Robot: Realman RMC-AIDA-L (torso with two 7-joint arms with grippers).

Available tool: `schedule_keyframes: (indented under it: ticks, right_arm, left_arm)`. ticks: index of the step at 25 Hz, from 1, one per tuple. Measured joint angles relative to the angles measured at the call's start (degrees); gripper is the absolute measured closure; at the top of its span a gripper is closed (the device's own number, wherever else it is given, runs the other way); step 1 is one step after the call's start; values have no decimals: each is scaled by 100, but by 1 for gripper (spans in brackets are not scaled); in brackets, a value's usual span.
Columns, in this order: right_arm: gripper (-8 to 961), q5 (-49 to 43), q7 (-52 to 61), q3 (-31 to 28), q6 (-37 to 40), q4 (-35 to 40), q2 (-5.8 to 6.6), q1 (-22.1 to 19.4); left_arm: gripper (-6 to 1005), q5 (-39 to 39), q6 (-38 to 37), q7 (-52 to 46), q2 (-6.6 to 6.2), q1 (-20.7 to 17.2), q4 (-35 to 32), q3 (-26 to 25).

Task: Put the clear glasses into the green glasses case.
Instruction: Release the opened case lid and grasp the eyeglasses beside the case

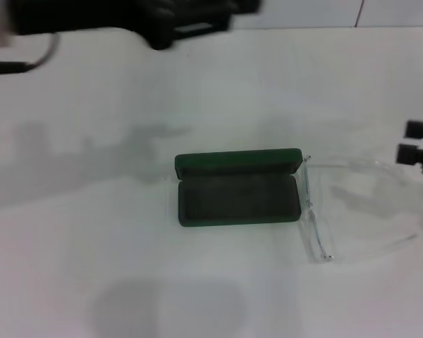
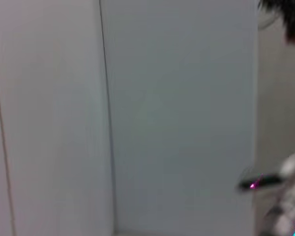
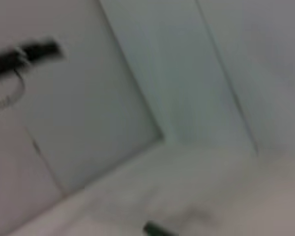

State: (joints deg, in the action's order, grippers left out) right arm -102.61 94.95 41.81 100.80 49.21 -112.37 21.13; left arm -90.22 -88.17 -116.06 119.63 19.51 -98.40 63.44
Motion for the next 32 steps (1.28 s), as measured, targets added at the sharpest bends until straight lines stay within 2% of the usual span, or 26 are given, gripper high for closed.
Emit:
schedule_keyframes:
  ticks: [2, 4, 5, 8, 11, 15, 19, 22, 26, 32]
  right_arm:
    - [243, -559, 834, 166, 31, 418, 3, 256]
    - [243, -772, 1197, 277, 52, 607, 2, 356]
    - [243, -1217, 2087, 693, 58, 1091, -3, 580]
    - [244, -1677, 3327, 1335, 105, 1537, -8, 970]
    - [244, -1911, 4319, 1665, 158, 1562, -4, 1388]
    - [243, -2188, 5337, 1949, 200, 1461, -52, 1901]
    - [243, -2588, 5857, 2204, 157, 1289, -106, 2395]
    - [245, -3175, 6013, 2272, 104, 1118, -228, 2737]
    - [247, -3535, 6212, 2319, 53, 1100, -289, 2911]
    - [250, -3634, 6727, 2919, -205, 1047, -309, 3043]
  left_arm:
    - [518, 287, -409, 141, -1, -49, 268, -367]
    - [518, 379, -663, 344, 4, -173, 509, -577]
    - [518, 422, -735, 466, 7, -247, 608, -643]
    - [519, 538, -790, 911, 2, -543, 832, -686]
    - [520, 564, -801, 1319, -4, -651, 1103, -724]
    - [522, 542, -820, 1772, -16, -526, 1624, -747]
    - [524, 558, -863, 2222, -48, -519, 2002, -770]
    - [525, 529, -914, 2543, -32, -586, 2112, -773]
    - [526, 501, -932, 2646, -38, -598, 2132, -778]
    - [527, 443, -940, 2908, -47, -586, 2177, -984]
